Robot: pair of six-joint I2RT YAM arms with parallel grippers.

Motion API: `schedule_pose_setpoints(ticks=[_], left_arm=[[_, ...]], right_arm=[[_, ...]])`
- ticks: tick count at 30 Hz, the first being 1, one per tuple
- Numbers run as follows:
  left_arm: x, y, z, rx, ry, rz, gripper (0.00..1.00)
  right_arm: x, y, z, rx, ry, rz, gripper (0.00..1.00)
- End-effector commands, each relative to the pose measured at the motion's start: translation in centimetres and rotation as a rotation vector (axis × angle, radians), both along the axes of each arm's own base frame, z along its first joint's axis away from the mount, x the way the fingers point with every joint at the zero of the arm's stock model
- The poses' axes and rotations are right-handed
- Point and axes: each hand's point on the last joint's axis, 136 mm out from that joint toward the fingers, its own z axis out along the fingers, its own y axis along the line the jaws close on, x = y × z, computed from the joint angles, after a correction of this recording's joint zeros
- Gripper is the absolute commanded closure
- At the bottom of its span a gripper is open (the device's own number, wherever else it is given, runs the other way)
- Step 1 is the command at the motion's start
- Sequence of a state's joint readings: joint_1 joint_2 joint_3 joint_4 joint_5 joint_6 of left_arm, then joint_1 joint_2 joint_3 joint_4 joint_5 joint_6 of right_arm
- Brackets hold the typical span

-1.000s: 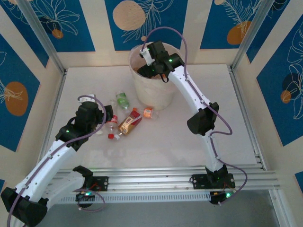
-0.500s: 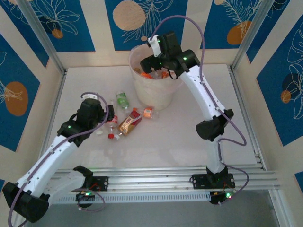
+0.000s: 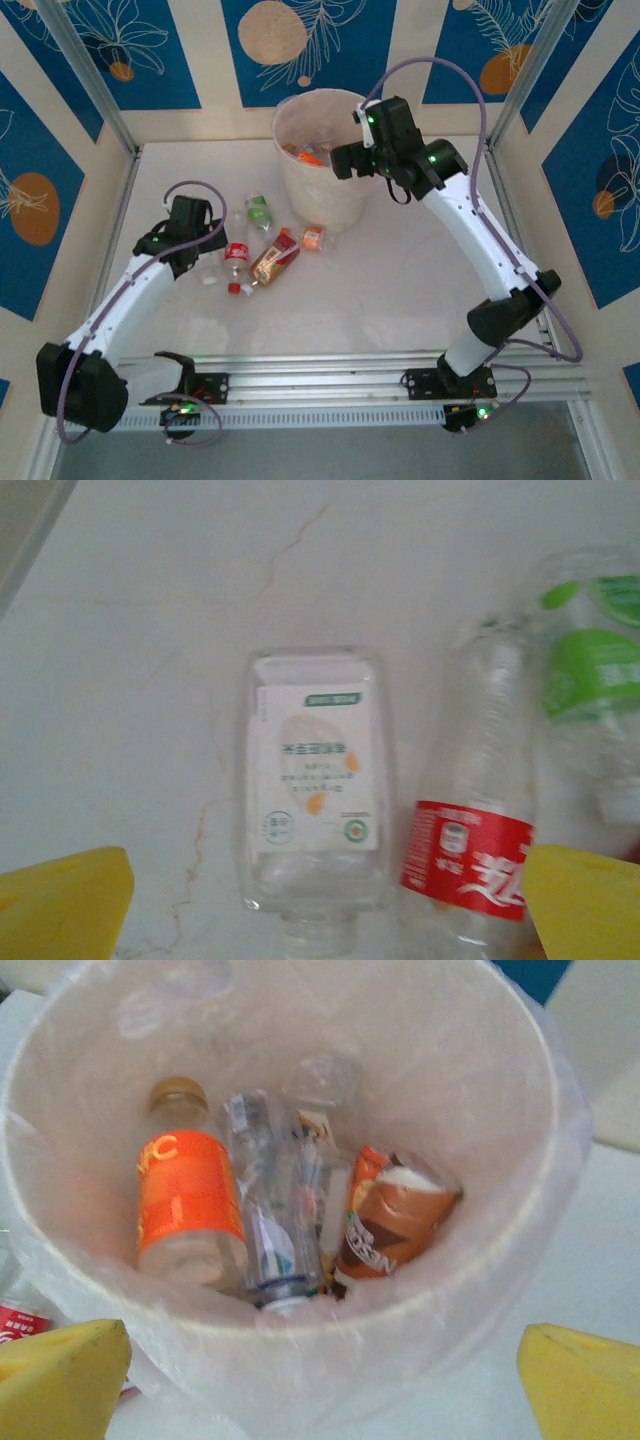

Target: Put the plastic bottles in the bin

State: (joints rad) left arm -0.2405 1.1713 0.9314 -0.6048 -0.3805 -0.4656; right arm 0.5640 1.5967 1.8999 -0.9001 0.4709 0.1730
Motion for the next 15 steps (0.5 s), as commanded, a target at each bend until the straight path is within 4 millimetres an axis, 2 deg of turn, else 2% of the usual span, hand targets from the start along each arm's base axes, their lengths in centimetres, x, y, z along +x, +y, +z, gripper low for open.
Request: schedule_pose_setpoints(ticks=[1,9,15], left_arm=[[1.2,0.2,-1.2,-0.069,0.018,0.017,0.0],[3.3,0.8,-4.2,-0.12,0.075,0.021,0.01],[4.5,0.9,-6.3,-0.151,0.129,0.006,0.01]], right_arm=[[-1.2,-1.3,0.3,0.061,-0.016,-0.087,0.01],[-3.3,-3.0,-3.8,-0.018,0.073,-0.171,0.01],[-4.2,-3.1,-5.3,-0.071,0.088,-0.187,0.01]])
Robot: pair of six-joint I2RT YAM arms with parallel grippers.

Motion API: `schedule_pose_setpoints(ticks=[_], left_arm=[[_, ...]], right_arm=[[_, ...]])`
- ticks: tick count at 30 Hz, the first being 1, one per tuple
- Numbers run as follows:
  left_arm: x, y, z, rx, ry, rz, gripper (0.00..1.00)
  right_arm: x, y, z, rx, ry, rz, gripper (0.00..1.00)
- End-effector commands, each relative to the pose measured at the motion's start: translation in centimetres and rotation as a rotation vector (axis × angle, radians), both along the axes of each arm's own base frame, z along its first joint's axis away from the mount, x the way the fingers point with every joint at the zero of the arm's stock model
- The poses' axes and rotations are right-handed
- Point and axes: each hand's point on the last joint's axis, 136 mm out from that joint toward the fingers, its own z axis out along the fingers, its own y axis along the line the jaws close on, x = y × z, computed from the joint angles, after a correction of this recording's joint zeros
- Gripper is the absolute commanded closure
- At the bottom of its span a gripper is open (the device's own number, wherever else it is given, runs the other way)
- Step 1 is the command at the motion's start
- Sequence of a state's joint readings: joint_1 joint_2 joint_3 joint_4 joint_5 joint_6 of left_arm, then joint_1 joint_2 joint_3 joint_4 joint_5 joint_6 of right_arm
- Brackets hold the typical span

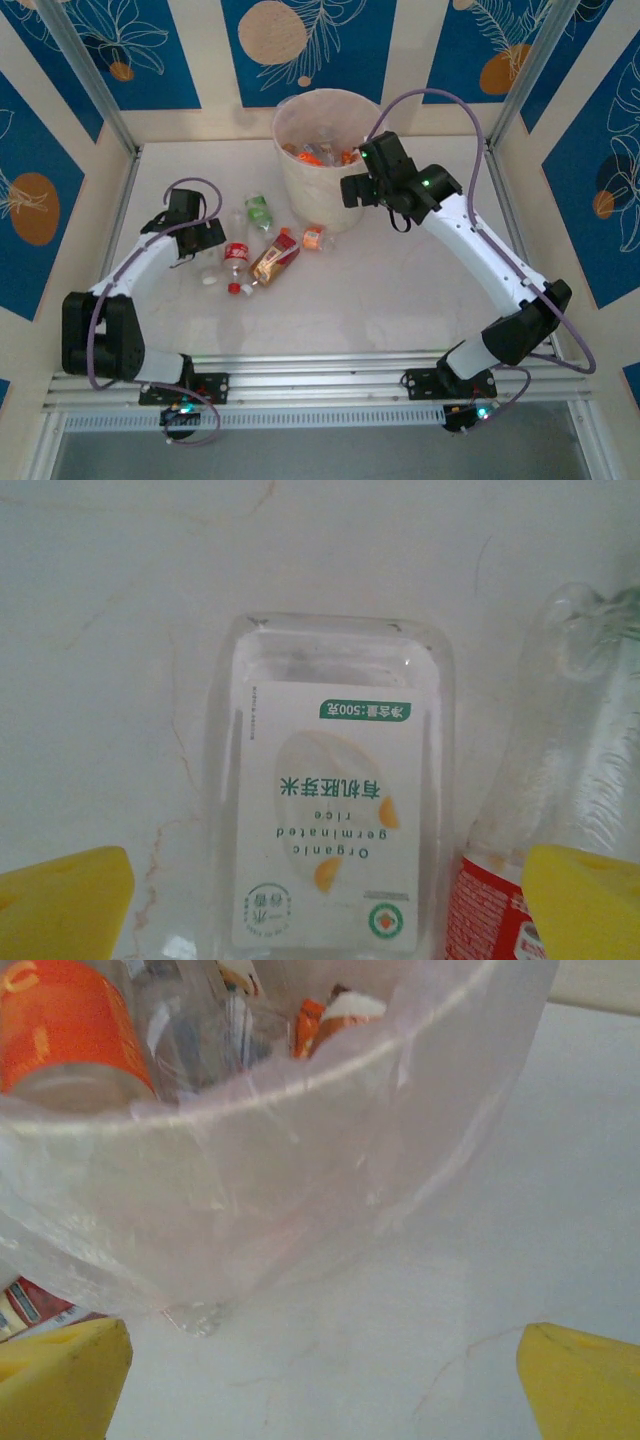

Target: Put the plastic bottles in the bin

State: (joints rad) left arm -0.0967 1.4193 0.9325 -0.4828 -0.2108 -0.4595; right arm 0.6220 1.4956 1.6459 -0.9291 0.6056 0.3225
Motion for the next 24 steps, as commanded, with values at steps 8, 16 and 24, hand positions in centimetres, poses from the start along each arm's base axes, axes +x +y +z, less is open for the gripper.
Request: schedule_pose_setpoints(ticks=[8,16,24], left_arm=[[2.0,0.0,-1.7,-0.059,0.026,-0.027,0.01],[2.2,0.6,-3.8,-0.081,0.071,-0.009,0.01],[2.0,1.2,-5.5,-0.099,0.102,0.016,0.04]], right_arm=[[-1.0,-0.7,0.1,-0.05,-0.037,-0.06,0.01],[-1.1,-0.7,-0.3,-0.067,-0.038,-0.067,0.01],[-1.1,-0.5,-0.3,-0.069,-0.045,-0.07,0.01]])
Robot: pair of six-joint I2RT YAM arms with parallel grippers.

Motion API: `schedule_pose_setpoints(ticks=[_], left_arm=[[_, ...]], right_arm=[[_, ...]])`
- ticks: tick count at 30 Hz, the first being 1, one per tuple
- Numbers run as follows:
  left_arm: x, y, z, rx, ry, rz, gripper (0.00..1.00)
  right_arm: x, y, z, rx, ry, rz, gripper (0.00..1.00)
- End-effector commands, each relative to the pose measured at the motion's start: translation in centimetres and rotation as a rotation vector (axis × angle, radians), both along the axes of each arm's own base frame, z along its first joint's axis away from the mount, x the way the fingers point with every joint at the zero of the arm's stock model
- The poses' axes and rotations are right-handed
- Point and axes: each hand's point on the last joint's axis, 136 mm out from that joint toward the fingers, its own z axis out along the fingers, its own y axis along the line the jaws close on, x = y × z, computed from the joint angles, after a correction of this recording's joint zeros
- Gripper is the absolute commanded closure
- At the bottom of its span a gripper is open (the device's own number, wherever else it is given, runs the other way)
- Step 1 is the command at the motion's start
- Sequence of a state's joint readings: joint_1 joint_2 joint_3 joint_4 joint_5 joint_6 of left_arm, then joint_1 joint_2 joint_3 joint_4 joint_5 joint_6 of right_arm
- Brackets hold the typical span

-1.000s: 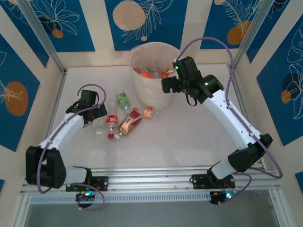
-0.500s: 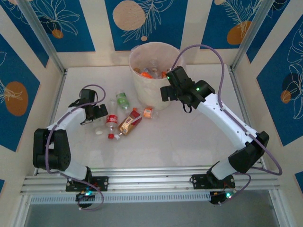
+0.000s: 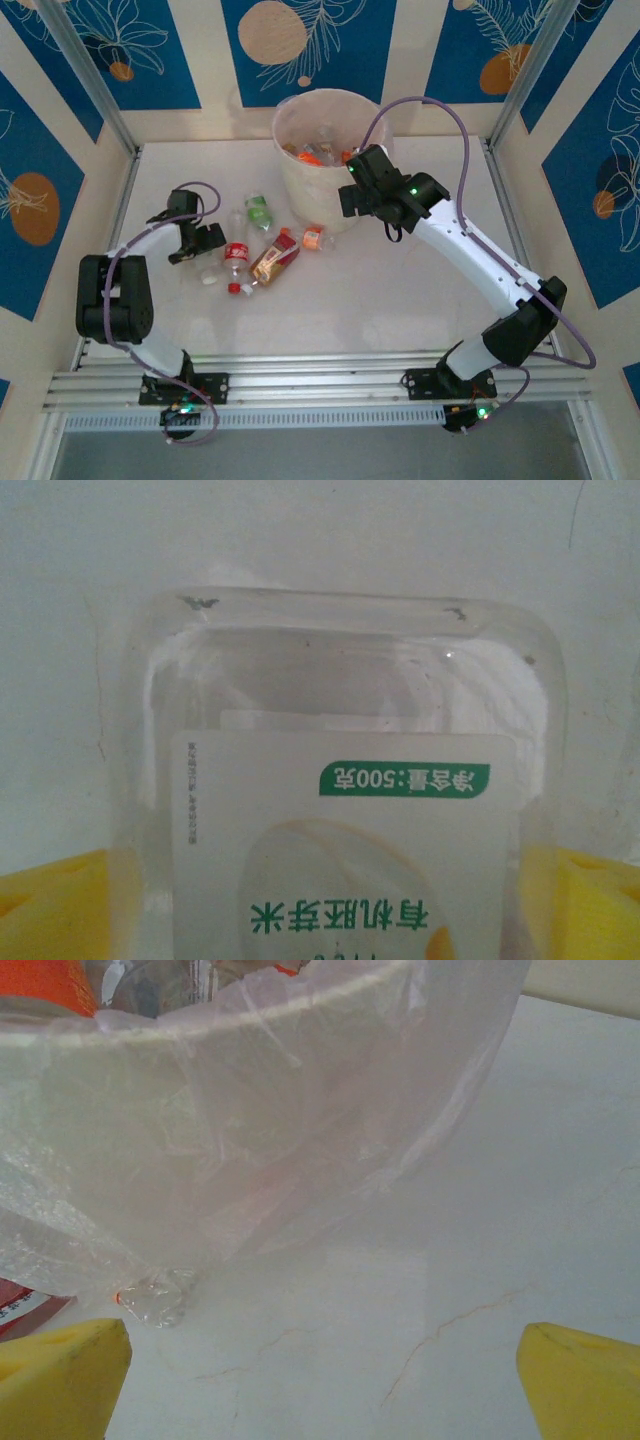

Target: Put the plastic bottles in the bin

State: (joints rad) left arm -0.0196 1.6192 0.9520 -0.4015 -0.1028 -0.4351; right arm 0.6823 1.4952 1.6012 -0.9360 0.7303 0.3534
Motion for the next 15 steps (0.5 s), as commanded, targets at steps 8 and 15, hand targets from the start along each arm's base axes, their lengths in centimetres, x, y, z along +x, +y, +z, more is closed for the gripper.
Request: schedule_pose_setpoints(ticks=[8,15], left_arm=[[0.1,0.8,-1.9,-0.057,0.028,0.045,0.04],[-0.6,1.6,-2.5,-0.055,0.066,0.085,0.0]], right_arm=[[-0.3,-0.4,0.6,0.013,-0.028,-0.03,0.01],[-0.3,-0.2,0.4,0.012,-0.024,-0.029,0.01]])
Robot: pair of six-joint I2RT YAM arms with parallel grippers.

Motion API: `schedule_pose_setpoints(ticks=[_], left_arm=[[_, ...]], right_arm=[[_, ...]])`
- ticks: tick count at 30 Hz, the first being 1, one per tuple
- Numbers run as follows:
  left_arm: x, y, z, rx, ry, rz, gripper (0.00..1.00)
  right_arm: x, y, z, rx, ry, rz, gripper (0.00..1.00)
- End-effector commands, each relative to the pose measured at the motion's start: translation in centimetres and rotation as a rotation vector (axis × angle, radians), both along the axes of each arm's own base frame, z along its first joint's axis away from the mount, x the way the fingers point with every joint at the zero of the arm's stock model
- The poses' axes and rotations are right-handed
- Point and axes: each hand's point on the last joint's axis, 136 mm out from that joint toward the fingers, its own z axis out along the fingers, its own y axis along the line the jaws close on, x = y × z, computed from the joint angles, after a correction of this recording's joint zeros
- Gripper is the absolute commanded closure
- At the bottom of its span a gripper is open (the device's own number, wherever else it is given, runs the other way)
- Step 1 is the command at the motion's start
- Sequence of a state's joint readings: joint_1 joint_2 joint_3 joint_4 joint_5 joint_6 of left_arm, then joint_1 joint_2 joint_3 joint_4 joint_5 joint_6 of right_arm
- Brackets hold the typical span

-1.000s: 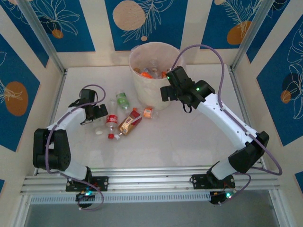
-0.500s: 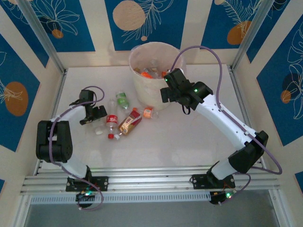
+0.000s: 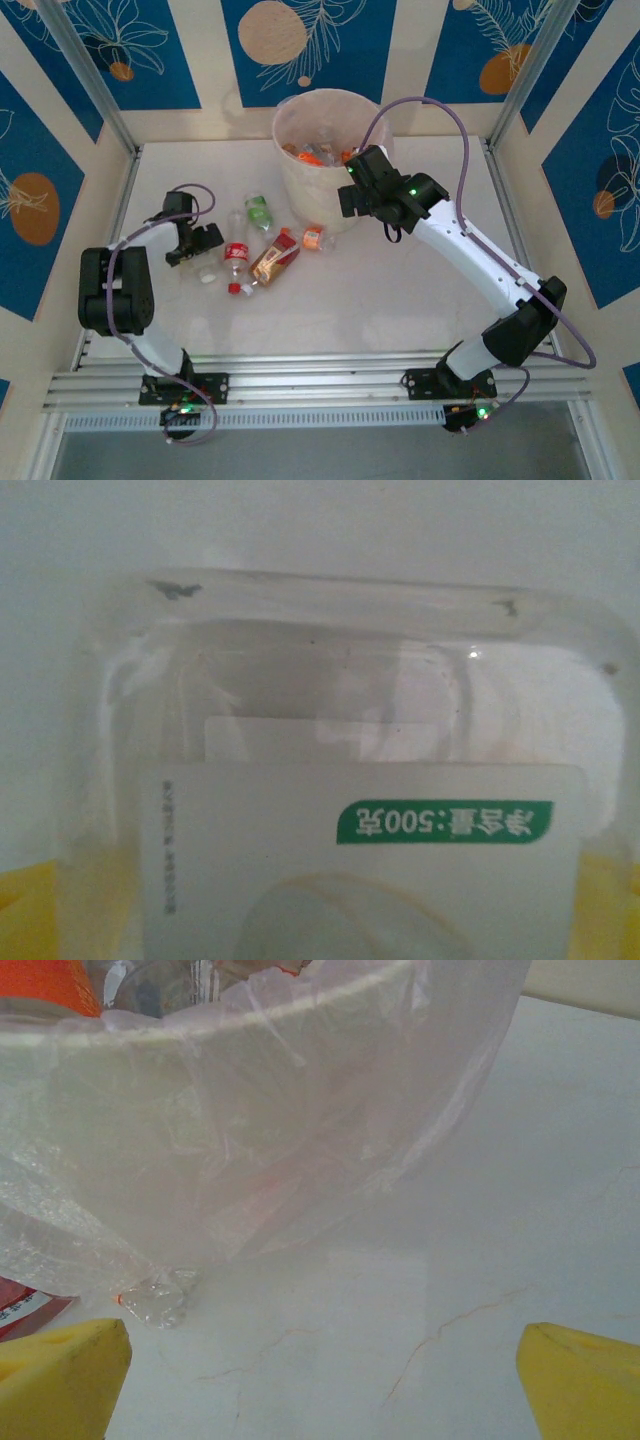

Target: Put the plastic bottles in the bin

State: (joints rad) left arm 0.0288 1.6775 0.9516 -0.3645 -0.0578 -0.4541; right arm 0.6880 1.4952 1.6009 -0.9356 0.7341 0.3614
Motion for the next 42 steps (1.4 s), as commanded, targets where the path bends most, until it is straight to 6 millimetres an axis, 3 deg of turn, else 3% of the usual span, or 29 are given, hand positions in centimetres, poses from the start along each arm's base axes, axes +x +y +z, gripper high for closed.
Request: schedule_pose_setpoints(ticks=[1,6,11,17,24,32,35,42], left_arm=[[-1.0,0.7,-0.9,-0.003,0.053,0.04,0.0],[-1.5,1.4,-1.1,0.036,0.099,0.059,0.01],[-1.5,1.7,-0.8,0.052,0.092,0.066,0.13],[-1.3,2.3,1.6,0.086,0.041,0.071,0.22],[-1.7,2.7,7.0,0.12,-0.079,0.075,0.23],[-2.4,1.1,14.5,0.059,-0.291,0.063,0.25],[-2.6,-0.1,17.2,0.023,-0.375,0.052,0.26],[-1.7,-5.0,24.1,-0.021,-0.564,-0.066,0.26]], right_arm=[[-0.2,-0.4,0.5,0.009,-0.023,-0.028,0.01],[-0.3,-0.3,0.7,0.007,-0.029,-0.024,0.01],[-0.4,-0.6,0.9,-0.005,-0.037,-0.034,0.01],[-0.8,-0.7,1.5,0.003,-0.057,-0.037,0.01],[-1.1,-0.8,2.1,0.023,-0.084,-0.043,0.01],[-1.7,-1.4,2.5,0.036,-0.113,-0.062,0.01],[-1.9,-1.8,2.7,0.044,-0.123,-0.075,0.01],[-2.7,-3.0,3.5,0.076,-0.164,-0.117,0.01]])
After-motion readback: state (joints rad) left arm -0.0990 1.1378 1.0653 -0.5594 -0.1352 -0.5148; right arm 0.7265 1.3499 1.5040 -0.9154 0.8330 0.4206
